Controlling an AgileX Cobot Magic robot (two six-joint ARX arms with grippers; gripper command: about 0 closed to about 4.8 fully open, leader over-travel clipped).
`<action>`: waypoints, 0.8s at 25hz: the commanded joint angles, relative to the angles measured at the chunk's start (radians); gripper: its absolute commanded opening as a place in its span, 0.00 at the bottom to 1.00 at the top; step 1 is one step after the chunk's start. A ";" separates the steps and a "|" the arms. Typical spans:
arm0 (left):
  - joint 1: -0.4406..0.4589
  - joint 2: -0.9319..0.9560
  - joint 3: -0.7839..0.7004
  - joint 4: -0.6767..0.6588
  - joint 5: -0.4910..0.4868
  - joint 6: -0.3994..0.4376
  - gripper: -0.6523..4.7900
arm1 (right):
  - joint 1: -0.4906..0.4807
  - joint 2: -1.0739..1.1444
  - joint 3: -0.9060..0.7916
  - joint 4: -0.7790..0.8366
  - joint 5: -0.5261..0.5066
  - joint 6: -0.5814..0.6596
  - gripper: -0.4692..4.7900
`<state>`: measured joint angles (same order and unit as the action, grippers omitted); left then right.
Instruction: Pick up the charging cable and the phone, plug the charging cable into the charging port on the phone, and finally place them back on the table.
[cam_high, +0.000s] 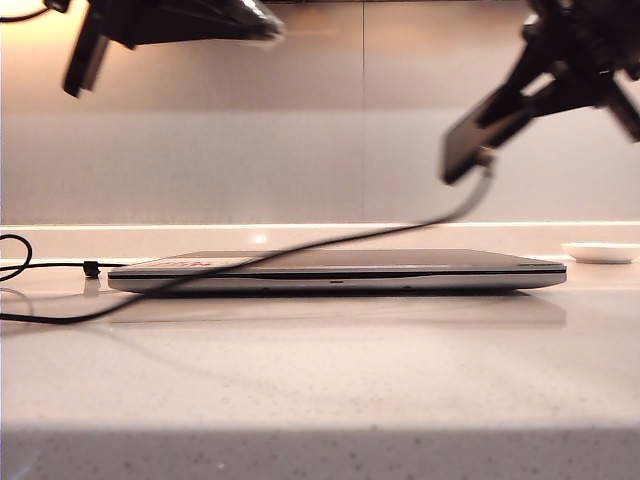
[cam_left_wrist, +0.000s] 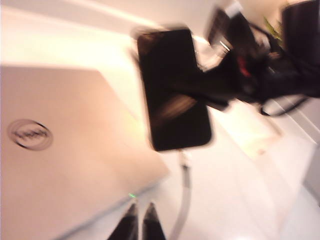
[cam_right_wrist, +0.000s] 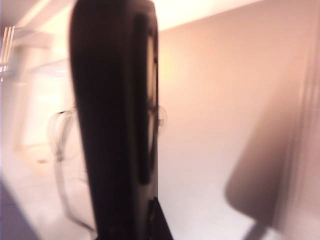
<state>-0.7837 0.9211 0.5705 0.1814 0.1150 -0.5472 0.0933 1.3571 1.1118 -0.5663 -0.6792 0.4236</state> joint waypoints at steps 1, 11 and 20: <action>0.050 -0.022 0.015 -0.078 0.002 0.081 0.11 | -0.056 -0.008 0.051 -0.171 0.033 -0.114 0.08; 0.157 -0.032 0.023 -0.143 0.002 0.177 0.11 | -0.165 0.085 0.079 -0.325 0.053 -0.219 0.08; 0.157 -0.032 0.023 -0.143 0.002 0.177 0.11 | -0.166 0.195 0.109 -0.261 0.134 -0.220 0.08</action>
<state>-0.6273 0.8898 0.5846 0.0288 0.1158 -0.3744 -0.0715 1.5517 1.2030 -0.8631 -0.5446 0.2092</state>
